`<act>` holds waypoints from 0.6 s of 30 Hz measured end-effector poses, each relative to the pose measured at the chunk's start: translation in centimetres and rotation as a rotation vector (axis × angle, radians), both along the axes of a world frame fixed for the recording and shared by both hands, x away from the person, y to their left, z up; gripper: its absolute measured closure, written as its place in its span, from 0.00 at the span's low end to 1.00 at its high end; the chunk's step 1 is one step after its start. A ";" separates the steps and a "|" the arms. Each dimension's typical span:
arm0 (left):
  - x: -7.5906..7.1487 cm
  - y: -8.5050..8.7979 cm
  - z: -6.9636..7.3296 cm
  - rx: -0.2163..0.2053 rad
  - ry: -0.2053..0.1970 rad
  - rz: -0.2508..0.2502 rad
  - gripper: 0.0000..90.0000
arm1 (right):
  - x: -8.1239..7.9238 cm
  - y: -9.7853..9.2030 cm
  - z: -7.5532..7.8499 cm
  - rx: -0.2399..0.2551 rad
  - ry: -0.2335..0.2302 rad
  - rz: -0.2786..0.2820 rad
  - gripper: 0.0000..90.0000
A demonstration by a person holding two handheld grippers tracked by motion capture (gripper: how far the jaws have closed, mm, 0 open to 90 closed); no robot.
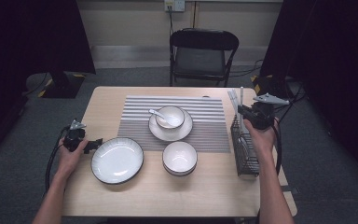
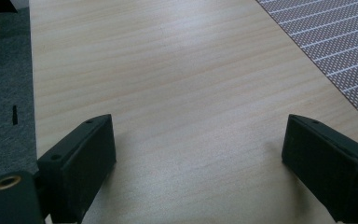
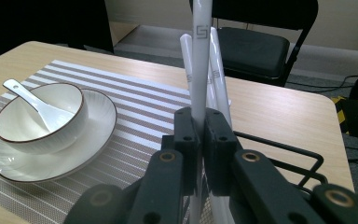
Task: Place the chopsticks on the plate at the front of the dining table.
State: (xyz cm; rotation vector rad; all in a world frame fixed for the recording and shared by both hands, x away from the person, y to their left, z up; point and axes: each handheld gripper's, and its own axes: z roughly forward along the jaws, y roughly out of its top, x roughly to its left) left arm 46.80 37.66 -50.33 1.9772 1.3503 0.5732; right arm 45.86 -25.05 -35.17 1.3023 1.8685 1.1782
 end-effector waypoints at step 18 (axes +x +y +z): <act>0.0 0.0 0.0 0.000 0.000 0.000 0.10 | -0.4 -0.2 0.6 0.025 -0.022 0.003 0.95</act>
